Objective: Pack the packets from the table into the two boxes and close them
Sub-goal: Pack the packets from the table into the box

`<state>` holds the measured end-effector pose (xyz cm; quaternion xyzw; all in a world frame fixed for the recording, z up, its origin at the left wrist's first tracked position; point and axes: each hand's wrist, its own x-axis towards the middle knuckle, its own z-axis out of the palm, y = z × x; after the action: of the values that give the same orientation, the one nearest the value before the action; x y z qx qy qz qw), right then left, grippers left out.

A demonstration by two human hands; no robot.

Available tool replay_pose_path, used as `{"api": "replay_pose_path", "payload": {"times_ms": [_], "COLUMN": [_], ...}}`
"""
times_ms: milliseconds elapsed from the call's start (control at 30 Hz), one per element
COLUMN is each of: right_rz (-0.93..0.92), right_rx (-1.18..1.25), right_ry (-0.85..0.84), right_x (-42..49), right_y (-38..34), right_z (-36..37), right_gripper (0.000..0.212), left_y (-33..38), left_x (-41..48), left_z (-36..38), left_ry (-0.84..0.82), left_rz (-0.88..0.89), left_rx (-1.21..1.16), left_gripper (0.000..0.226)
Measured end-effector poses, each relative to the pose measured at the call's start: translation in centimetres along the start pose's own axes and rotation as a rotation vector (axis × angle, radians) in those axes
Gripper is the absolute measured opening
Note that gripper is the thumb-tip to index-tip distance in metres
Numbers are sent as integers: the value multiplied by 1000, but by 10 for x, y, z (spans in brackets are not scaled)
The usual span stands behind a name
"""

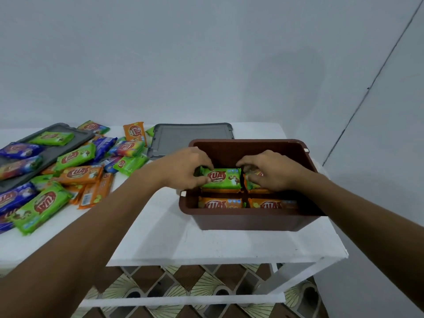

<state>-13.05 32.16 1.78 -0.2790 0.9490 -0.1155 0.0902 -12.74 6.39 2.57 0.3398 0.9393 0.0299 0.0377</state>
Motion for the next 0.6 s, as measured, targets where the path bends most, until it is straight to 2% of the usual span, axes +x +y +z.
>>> {"api": "replay_pose_path", "payload": {"times_ms": [200,367,467,533,600], "right_rz": [-94,-164,-131,-119,-138], "right_rx": [92,14,-90,-110,-128], "right_ry": [213,263,343,344,267], "right_x": [30,58,74,87,99], "right_y": [-55,-107,-130,-150,-172], "right_z": [-1,4,11,18,26], "right_gripper": [31,20,18,17,19], "left_y": [-42,-96,-132,-158,-182], "left_x": [-65,-127,-168,-192,-208], "left_z": [10,46,62,67,68], "left_ry": [201,170,194,256,314], "left_rz": [-110,-277,-357,-384,-466], "left_rx": [-202,-178,-131,-91,-54], "left_gripper": [50,42,35,31,35]}}
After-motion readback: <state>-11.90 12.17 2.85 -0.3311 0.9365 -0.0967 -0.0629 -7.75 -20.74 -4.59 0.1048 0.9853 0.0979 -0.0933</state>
